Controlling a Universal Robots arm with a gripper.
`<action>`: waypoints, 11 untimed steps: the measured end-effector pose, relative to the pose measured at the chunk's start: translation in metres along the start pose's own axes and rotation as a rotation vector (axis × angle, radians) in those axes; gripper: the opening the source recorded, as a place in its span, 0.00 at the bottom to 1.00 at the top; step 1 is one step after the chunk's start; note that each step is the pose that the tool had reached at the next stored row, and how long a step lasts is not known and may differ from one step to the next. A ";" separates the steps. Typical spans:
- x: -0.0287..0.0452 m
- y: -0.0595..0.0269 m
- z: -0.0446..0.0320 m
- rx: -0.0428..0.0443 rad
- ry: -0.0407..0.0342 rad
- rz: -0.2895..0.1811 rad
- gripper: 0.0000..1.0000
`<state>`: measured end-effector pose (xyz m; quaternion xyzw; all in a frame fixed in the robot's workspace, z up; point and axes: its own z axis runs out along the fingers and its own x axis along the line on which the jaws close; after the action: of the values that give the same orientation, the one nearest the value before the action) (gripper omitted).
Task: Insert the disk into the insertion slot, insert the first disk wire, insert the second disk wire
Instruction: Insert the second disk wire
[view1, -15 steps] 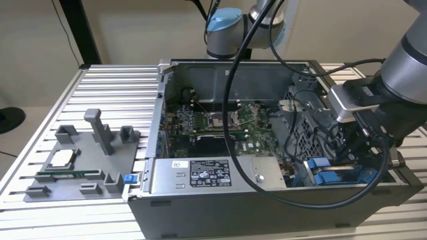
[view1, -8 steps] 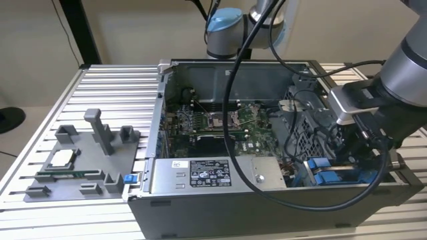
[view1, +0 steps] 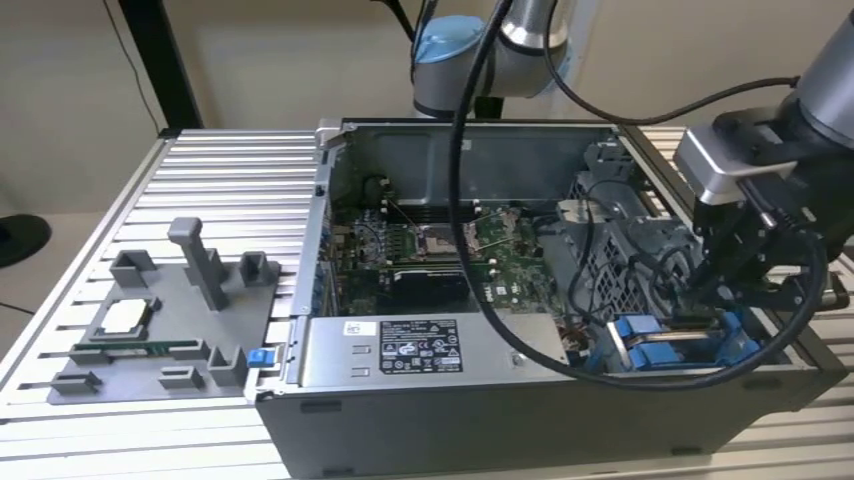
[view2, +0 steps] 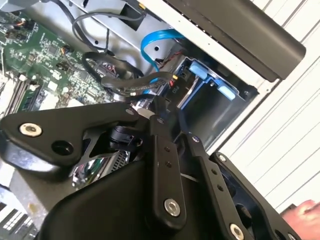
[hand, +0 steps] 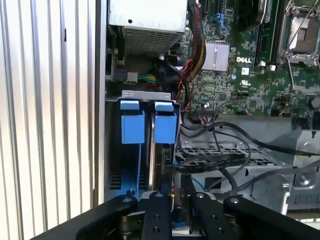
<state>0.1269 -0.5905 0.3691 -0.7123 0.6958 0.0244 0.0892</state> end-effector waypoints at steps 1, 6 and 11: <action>-0.0006 -0.0003 -0.0037 0.0000 -0.0001 0.000 1.00; -0.0039 -0.0023 -0.0241 0.0000 -0.0002 0.000 1.00; -0.0065 -0.0038 -0.0403 0.0000 0.0000 0.000 1.00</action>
<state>0.1269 -0.5905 0.4101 -0.7123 0.6957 0.0244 0.0892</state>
